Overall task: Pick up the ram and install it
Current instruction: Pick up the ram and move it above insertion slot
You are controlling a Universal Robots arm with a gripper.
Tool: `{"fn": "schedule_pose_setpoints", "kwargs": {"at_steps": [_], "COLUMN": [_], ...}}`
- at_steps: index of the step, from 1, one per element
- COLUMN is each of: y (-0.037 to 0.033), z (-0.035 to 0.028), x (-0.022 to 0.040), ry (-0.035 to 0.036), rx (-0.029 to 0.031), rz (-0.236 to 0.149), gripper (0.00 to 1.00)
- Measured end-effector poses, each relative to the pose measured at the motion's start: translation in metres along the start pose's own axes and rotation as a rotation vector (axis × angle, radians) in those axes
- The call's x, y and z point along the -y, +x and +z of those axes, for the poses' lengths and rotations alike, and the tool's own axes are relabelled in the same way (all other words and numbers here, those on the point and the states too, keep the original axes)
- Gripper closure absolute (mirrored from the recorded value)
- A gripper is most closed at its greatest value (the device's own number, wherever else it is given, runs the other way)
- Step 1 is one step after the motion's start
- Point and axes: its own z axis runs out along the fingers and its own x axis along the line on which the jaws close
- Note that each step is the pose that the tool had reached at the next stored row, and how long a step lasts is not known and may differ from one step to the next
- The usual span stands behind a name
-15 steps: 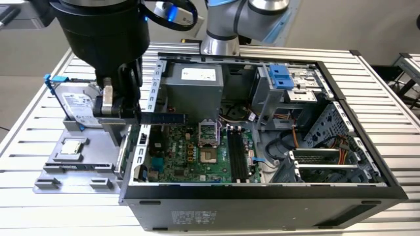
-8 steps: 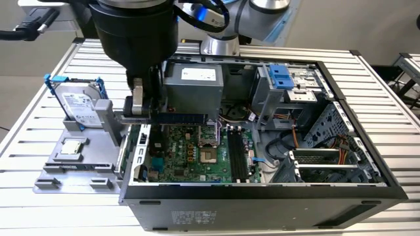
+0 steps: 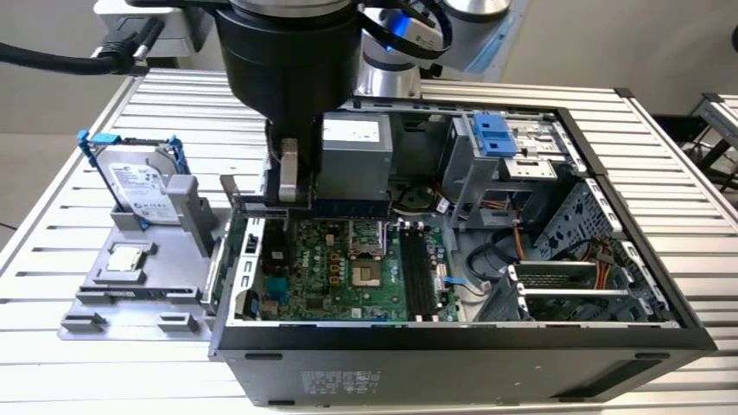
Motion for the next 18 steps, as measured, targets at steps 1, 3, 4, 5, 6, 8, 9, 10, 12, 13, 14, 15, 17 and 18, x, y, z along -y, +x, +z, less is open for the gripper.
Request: {"fn": "schedule_pose_setpoints", "kwargs": {"at_steps": [1, 3, 4, 5, 6, 8, 9, 10, 12, 13, 14, 15, 17, 18], "y": [0.0000, -0.0001, -0.0002, -0.0002, -0.0003, -0.0004, -0.0004, -0.0005, -0.0006, -0.0006, -0.0006, -0.0007, -0.0008, -0.0008], "z": [-0.0001, -0.0003, -0.0003, -0.0004, -0.0005, -0.0006, -0.0007, -0.0008, -0.0009, -0.0010, -0.0011, -0.0011, -0.0013, -0.0014], "x": [0.0032, 0.0098, 0.0134, 0.0167, 0.0200, 0.0264, 0.0300, 0.0332, 0.0400, 0.0431, 0.0463, 0.0497, 0.0560, 0.0592], "ry": [0.0000, -0.0001, -0.0001, -0.0001, -0.0003, -0.0003, -0.0003, -0.0004, -0.0004, -0.0004, -0.0004, -0.0004, -0.0004, -0.0004], "rx": [0.0000, -0.0001, 0.0000, 0.0000, -0.0001, 0.0000, 0.0000, -0.0001, 0.0000, 0.0001, 0.0000, 0.0001, -0.0001, 0.0000], "rz": [0.000, 0.000, 0.000, 0.000, 0.000, 0.000, 0.000, 0.000, 0.000, 0.000, 0.000, 0.000, 0.000, 0.000], "gripper": [1.00, 1.00, 1.00, 1.00, 1.00, 1.00, 1.00, 1.00, 1.00, 1.00, 1.00, 1.00, 1.00, 1.00]}}
